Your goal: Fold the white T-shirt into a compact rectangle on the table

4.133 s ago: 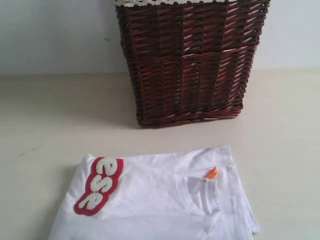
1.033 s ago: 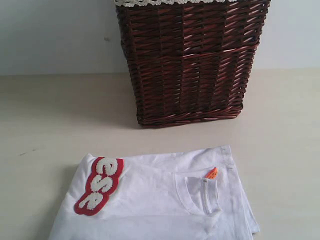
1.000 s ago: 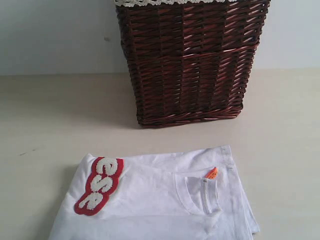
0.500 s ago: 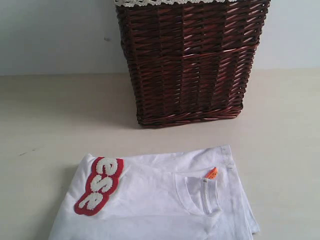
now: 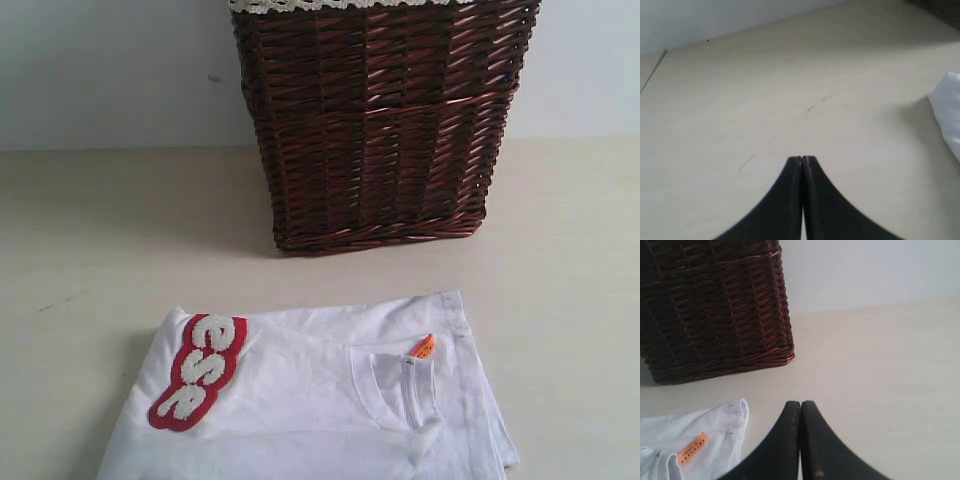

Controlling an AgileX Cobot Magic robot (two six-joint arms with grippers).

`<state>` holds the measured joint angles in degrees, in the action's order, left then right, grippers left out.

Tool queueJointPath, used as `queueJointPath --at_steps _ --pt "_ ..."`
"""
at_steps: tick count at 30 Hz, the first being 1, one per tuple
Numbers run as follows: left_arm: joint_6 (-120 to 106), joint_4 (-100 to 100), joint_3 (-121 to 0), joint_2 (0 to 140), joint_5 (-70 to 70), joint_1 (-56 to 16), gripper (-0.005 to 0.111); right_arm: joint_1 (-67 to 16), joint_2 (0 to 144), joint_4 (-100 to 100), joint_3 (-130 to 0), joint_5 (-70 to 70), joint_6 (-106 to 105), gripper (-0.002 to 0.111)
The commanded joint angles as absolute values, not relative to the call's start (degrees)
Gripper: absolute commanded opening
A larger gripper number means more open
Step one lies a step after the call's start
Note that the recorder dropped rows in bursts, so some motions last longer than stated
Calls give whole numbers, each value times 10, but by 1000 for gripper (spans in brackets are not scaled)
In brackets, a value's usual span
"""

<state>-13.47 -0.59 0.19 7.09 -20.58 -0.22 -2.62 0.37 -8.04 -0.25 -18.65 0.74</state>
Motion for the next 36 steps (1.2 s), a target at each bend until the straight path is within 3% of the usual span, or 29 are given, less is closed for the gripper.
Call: queueJointPath --at_steps 1,36 --pt "-136 -13 0 66 -204 1 0 -26 0 -82 0 -184 23 0" --pt "-136 -13 0 66 -204 1 0 -26 0 -89 0 -182 23 0"
